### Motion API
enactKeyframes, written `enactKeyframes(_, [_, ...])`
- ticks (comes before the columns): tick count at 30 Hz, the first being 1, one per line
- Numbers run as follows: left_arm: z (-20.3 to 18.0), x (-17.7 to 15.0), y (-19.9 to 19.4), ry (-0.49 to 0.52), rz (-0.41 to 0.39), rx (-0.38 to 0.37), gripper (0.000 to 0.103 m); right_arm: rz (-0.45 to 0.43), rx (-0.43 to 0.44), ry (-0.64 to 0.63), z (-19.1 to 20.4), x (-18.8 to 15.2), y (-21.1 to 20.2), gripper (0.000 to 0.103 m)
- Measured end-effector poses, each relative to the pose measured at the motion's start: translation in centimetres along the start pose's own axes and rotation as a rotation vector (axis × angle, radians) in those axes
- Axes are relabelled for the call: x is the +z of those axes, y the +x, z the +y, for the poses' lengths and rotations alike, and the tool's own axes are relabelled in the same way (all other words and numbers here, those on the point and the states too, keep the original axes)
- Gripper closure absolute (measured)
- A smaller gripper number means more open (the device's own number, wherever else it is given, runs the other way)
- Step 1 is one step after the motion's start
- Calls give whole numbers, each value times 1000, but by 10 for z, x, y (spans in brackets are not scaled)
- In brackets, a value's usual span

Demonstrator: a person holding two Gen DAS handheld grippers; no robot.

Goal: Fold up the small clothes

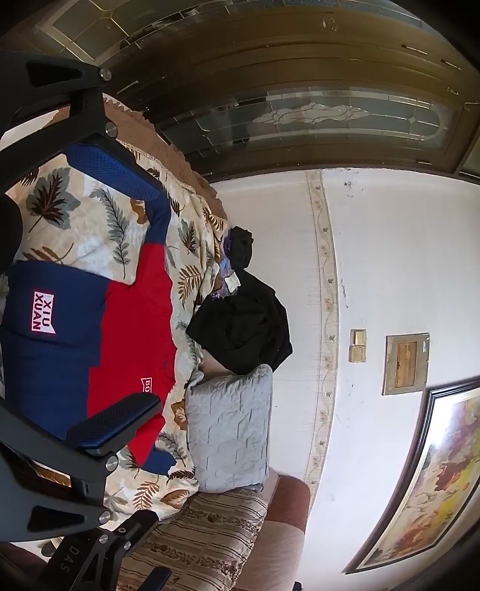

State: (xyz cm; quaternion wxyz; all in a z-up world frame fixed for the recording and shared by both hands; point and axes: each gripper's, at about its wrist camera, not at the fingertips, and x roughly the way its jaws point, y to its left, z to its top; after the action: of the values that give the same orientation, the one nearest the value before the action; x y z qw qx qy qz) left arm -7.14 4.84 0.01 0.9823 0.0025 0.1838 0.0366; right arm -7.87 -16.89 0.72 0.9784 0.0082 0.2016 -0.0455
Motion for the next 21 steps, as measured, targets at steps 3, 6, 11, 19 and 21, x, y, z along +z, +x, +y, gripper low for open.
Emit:
enactKeyframes(3, [1,0,2,0,2,2,0,9,10,24,1,2,1,0])
enactKeyframes(6, [1,0,3,2,4,1,0,12,9,21,0,1,2,0])
enactKeyframes(11, [0,-1,6,7,9,1,0,8,4,10,-1,2,4,0])
enactKeyframes(19, [-2,-3,7,5,12,1,0,2,-5,-11,-2,-1,6,0])
enactKeyframes(21, [-1,-3,7,5,13,1,0,-4,-12,-25,-1,-3,7,0])
